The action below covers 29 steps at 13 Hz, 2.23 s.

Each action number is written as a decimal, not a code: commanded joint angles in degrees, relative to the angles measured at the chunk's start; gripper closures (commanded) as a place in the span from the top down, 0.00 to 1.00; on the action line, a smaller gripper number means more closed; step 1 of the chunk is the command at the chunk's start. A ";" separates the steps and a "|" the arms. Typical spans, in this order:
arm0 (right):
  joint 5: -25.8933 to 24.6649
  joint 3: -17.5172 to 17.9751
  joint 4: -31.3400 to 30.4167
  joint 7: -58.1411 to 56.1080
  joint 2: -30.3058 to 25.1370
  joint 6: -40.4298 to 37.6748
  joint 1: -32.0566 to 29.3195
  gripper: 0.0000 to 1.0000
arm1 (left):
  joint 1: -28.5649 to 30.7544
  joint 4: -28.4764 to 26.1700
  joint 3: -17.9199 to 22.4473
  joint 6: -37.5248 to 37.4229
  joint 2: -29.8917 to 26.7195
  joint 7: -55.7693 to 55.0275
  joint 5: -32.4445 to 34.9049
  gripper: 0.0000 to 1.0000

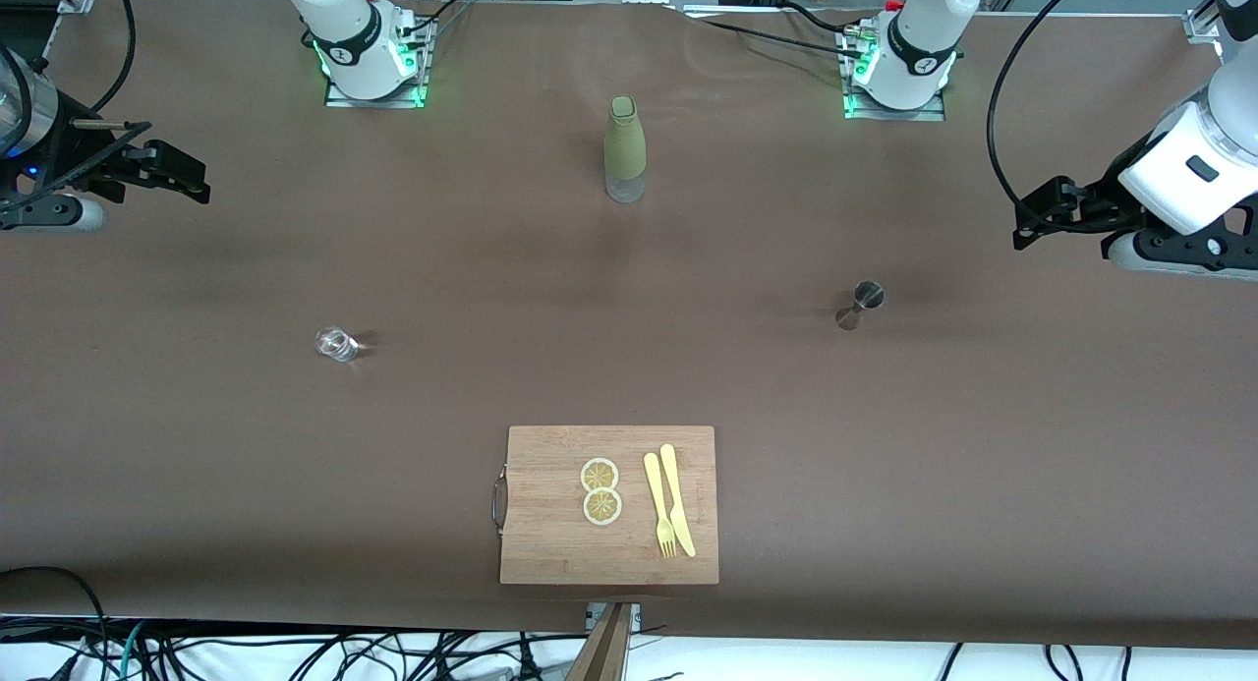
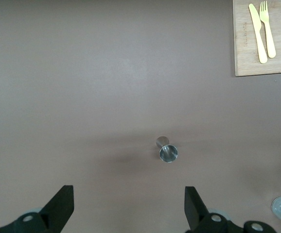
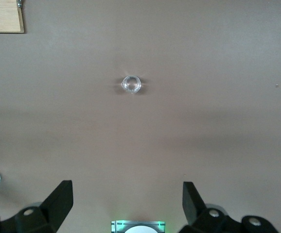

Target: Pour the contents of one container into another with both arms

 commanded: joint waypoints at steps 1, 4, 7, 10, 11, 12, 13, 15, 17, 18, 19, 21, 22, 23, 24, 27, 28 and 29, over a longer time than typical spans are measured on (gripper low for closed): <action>-0.33 -0.30 -0.11 -0.58 -0.30 -0.39 0.33 1.00 | -0.55 -0.89 0.56 -0.14 -1.22 -0.10 -0.77 1.00; -0.25 -0.39 -0.20 -0.58 -0.30 -0.39 0.33 1.00 | -0.55 -0.89 0.56 -0.14 -1.23 -0.01 -0.77 1.00; -0.16 -0.39 -0.11 -0.58 0.05 -0.39 0.33 1.00 | -0.63 -0.81 0.56 -0.14 -1.14 -0.10 -0.77 1.00; -0.16 -0.39 -0.11 -0.58 0.14 -0.13 0.33 1.00 | -0.64 -0.72 0.56 -0.14 -1.14 -0.19 -0.68 1.00; -0.16 -0.39 -0.11 -0.58 0.14 -0.04 0.33 1.00 | -0.64 -0.72 0.56 -0.14 -1.22 -0.19 -0.68 1.00; -0.16 -0.30 -0.11 -0.58 -0.03 -0.12 0.33 1.00 | -0.64 -0.72 0.56 -0.14 -1.23 -0.19 -0.68 1.00; -0.33 -0.22 -0.11 -0.58 0.05 -0.21 0.41 1.00 | -0.64 -0.72 0.56 -0.14 -1.23 -0.19 -0.68 1.00; -0.16 -0.39 -0.11 -0.58 0.05 -0.30 0.42 1.00 | -0.64 -0.72 0.56 -0.14 -1.14 -0.19 -0.68 1.00; -0.25 -0.30 -0.11 -0.58 0.05 -0.39 0.42 1.00 | -0.64 -0.72 0.56 -0.14 -1.14 -0.19 -0.68 1.00; -0.16 -0.30 -0.11 -0.58 0.05 -0.39 0.42 1.00 | -0.72 -0.72 0.56 -0.14 -1.14 -0.19 -0.68 1.00; -0.16 -0.30 -0.02 -0.58 0.05 -0.39 0.42 1.00 | -0.72 -0.72 0.56 -0.14 -1.14 -0.19 -0.68 1.00; 0.10 -0.30 -0.11 -0.15 -0.65 0.05 0.24 1.00 | -0.72 -0.72 0.56 -0.14 -1.14 -0.19 -0.59 1.00; 0.11 -0.13 -0.37 0.46 -1.00 0.14 0.24 1.00 | -0.72 -0.72 0.56 -0.14 -1.14 -0.19 -0.68 1.00; 0.19 -0.13 -0.81 0.47 -1.09 -0.03 0.24 1.00 | -0.72 -0.72 0.65 -0.14 -1.14 -0.19 -0.68 1.00; 1.15 -0.13 -1.16 0.47 -1.18 -0.12 0.15 1.00 | -0.72 -0.72 0.65 -0.14 -1.14 -0.19 -0.59 1.00; 1.95 -0.13 -2.39 0.30 -2.40 -0.12 0.15 1.00 | -0.64 -0.72 0.74 -0.14 -1.14 -0.19 -0.68 1.00; 1.43 -0.21 -2.57 -1.10 -2.58 -0.04 0.15 1.00 | -0.64 -0.72 0.74 -0.14 -1.14 -0.10 -0.59 1.00; 1.69 -0.21 -3.27 -3.37 -2.76 0.05 0.07 1.00 | -0.72 -0.72 0.74 -0.14 -1.14 -0.10 -0.68 1.00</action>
